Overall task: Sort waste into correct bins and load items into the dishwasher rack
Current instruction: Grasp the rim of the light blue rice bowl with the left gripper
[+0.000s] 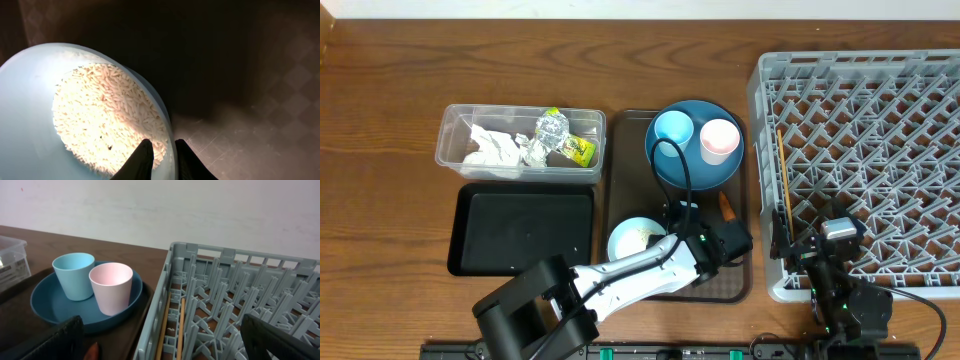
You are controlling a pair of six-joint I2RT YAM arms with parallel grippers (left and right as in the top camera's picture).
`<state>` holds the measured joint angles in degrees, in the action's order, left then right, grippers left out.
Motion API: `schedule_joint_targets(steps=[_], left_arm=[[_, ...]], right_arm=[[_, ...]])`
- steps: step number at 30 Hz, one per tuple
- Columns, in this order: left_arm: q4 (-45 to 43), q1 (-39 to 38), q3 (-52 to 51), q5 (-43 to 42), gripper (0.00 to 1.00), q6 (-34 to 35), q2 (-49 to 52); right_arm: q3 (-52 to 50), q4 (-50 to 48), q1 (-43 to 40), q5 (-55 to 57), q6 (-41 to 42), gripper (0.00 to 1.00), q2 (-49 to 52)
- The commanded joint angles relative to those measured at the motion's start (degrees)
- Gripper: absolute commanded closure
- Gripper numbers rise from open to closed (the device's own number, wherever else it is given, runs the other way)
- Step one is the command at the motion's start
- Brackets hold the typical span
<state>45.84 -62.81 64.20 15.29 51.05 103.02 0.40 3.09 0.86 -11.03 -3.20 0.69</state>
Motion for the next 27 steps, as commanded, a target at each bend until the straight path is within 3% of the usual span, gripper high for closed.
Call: schedule_joint_targets(steps=[1, 20, 27], left_arm=[[0.4, 0.0, -0.6, 0.2, 0.87, 0.3, 0.7], [2.3, 0.0, -0.6, 0.2, 0.94, 0.2, 0.7], [3.2, 0.0, -0.5, 0.2, 0.94, -5.0, 0.3]], right_arm=[[-0.1, 0.2, 0.3, 0.1, -0.5, 0.01, -0.3], [-0.1, 0.2, 0.3, 0.1, -0.5, 0.01, -0.3], [-0.1, 0.2, 0.3, 0.1, -0.5, 0.01, -0.3]])
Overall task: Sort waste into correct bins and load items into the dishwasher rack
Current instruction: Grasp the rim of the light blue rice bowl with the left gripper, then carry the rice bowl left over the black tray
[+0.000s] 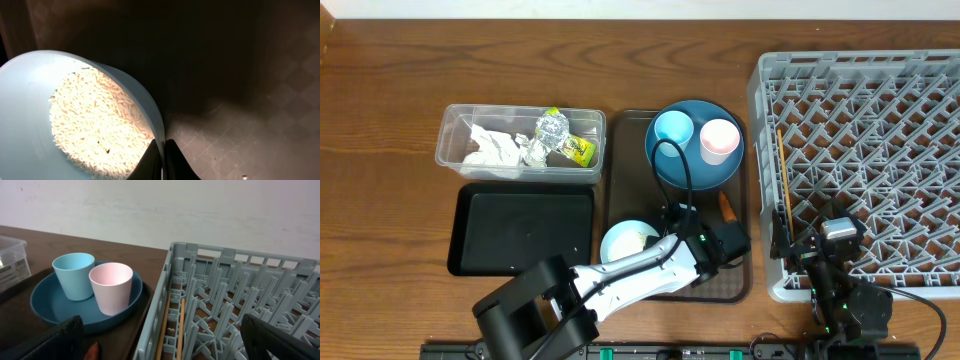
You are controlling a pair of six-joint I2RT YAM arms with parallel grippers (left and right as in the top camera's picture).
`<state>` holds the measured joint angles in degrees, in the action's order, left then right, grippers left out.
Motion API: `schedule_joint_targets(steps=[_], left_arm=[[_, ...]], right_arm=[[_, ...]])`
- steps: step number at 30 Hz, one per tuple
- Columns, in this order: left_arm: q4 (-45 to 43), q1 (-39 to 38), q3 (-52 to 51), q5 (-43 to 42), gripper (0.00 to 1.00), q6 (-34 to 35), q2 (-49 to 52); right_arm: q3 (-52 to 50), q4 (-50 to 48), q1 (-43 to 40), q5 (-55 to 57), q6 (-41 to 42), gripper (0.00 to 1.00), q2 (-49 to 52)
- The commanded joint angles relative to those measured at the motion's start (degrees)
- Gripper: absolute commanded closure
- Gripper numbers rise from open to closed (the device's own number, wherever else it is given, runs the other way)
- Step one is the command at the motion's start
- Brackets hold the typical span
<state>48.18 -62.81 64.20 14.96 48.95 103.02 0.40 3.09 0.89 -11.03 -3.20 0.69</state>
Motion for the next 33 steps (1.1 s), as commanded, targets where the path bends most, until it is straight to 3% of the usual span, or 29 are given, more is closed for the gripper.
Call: schedule_joint_targets(steps=[1, 11, 18, 26, 33], left_arm=[[1.0, 0.0, -0.5, 0.5, 0.94, -3.0, 0.0], [2.1, 2.5, -0.4, 0.5, 0.94, -5.9, -10.2], [3.5, 9.8, -0.4, -0.1, 0.94, -9.6, -21.4], [4.7, 26.4, -0.4, -8.3, 0.94, -18.3, -29.9], [4.9, 46.1, -0.5, -24.9, 0.94, -31.5, -30.4]], right_arm=[[-0.1, 0.2, 0.3, 0.1, -0.5, 0.01, -0.3], [-0.1, 0.2, 0.3, 0.1, -0.5, 0.01, -0.3], [-0.1, 0.2, 0.3, 0.1, -0.5, 0.01, -0.3], [-0.1, 0.2, 0.3, 0.1, -0.5, 0.01, -0.3], [-0.1, 0.2, 0.3, 0.1, -0.5, 0.01, -0.3]])
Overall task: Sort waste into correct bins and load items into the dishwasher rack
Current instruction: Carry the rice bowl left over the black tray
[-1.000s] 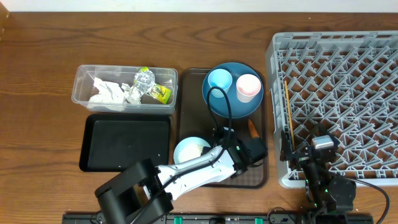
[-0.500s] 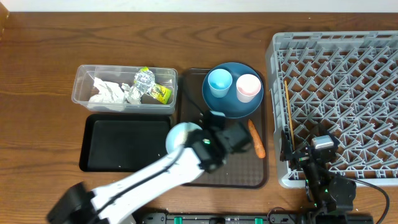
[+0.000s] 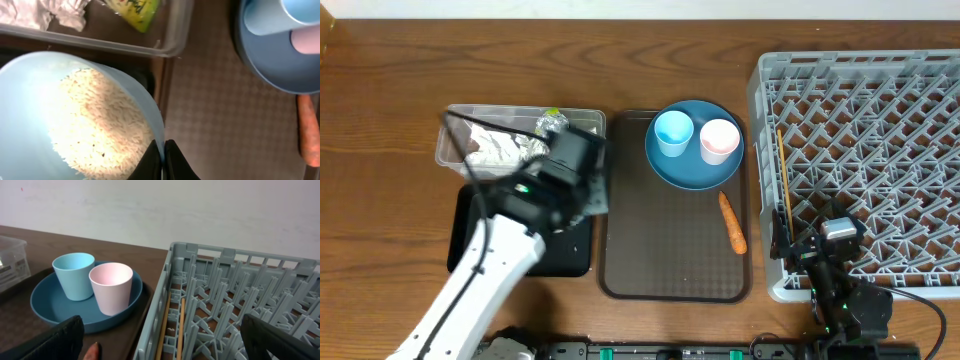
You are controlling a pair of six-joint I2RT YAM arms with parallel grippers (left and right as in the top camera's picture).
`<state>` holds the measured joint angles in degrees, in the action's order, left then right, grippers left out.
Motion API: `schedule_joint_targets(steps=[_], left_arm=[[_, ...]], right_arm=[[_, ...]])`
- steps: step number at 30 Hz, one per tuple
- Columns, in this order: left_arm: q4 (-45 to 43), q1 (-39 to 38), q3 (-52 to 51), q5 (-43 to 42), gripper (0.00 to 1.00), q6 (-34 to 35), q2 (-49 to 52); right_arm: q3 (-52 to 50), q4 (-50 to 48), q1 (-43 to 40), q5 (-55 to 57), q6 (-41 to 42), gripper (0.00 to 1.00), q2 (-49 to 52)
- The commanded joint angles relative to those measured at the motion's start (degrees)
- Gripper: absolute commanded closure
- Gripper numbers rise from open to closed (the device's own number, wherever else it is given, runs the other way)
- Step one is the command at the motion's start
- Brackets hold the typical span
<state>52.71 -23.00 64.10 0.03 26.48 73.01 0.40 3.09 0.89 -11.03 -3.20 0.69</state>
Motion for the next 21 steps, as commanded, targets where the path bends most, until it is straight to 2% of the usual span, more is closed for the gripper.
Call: schedule_joint_targets(steps=[1, 7, 11, 21], left_arm=[[0.4, 8.7, -0.3, -12.6, 0.94, -10.6, -0.3], [0.4, 23.3, -0.5, -30.2, 0.94, -21.9, -0.4], [-0.6, 30.5, -2.1, -38.6, 0.94, -28.8, -0.4], [-6.9, 45.7, -13.2, -55.8, 0.94, -35.9, -0.4]], right_arm=[[-0.1, 0.2, 0.3, 0.1, -0.5, 0.01, -0.3], [-0.1, 0.2, 0.3, 0.1, -0.5, 0.01, -0.3], [-0.1, 0.2, 0.3, 0.1, -0.5, 0.01, -0.3], [-0.1, 0.2, 0.3, 0.1, -0.5, 0.01, -0.3]])
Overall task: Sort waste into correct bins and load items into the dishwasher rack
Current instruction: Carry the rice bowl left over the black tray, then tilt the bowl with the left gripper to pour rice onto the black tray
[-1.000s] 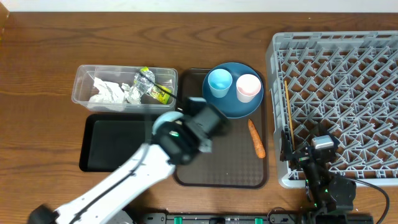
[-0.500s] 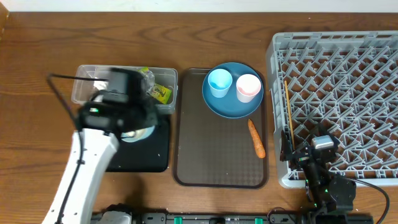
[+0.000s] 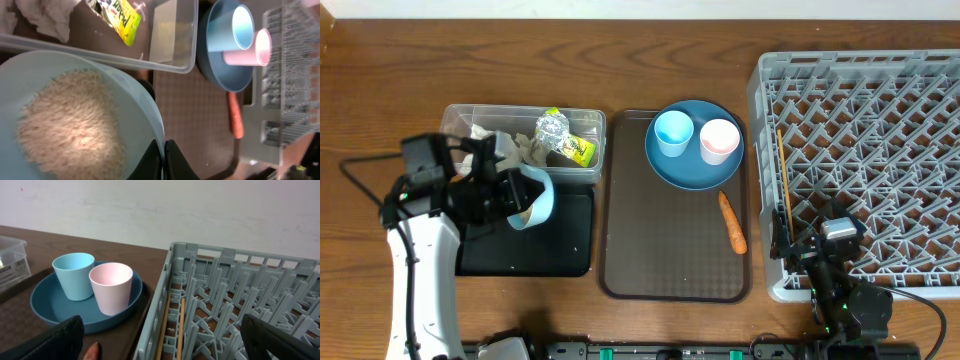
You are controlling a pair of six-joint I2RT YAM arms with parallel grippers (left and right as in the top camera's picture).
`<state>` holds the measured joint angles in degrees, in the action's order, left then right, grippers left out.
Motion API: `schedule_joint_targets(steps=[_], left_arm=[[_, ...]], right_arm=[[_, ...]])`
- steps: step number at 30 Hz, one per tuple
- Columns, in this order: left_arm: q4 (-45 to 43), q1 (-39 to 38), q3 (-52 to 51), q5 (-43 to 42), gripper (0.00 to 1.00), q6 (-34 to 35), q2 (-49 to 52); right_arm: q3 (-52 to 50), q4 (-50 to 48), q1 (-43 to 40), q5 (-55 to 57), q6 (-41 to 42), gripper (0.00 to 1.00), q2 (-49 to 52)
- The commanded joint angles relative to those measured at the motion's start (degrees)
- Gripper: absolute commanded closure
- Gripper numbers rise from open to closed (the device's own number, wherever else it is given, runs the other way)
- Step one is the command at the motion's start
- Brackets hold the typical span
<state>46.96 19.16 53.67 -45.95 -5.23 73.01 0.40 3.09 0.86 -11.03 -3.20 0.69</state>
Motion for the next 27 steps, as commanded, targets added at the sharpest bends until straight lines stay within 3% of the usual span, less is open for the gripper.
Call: schedule_joint_targets(steps=[1, 6, 12, 20, 27], left_arm=[[-1.9, 5.3, -4.0, -11.6, 0.94, -4.2, -0.4], [-2.8, 14.1, -9.3, -22.4, 0.94, -8.8, -0.4], [-2.7, 20.7, -12.8, -28.4, 0.94, -10.8, -0.3], [-2.7, 21.8, -13.1, -39.2, 0.94, -10.8, -0.3], [-2.1, 21.8, -13.1, -40.6, 0.94, -10.5, -0.3]], right_arm=[[-0.1, 0.2, 0.3, 0.1, -0.5, 0.01, -0.3], [-0.1, 0.2, 0.3, 0.1, -0.5, 0.01, -0.3], [-0.1, 0.2, 0.3, 0.1, -0.5, 0.01, -0.3], [-0.1, 0.2, 0.3, 0.1, -0.5, 0.01, -0.3], [-0.1, 0.2, 0.3, 0.1, -0.5, 0.01, -0.3]])
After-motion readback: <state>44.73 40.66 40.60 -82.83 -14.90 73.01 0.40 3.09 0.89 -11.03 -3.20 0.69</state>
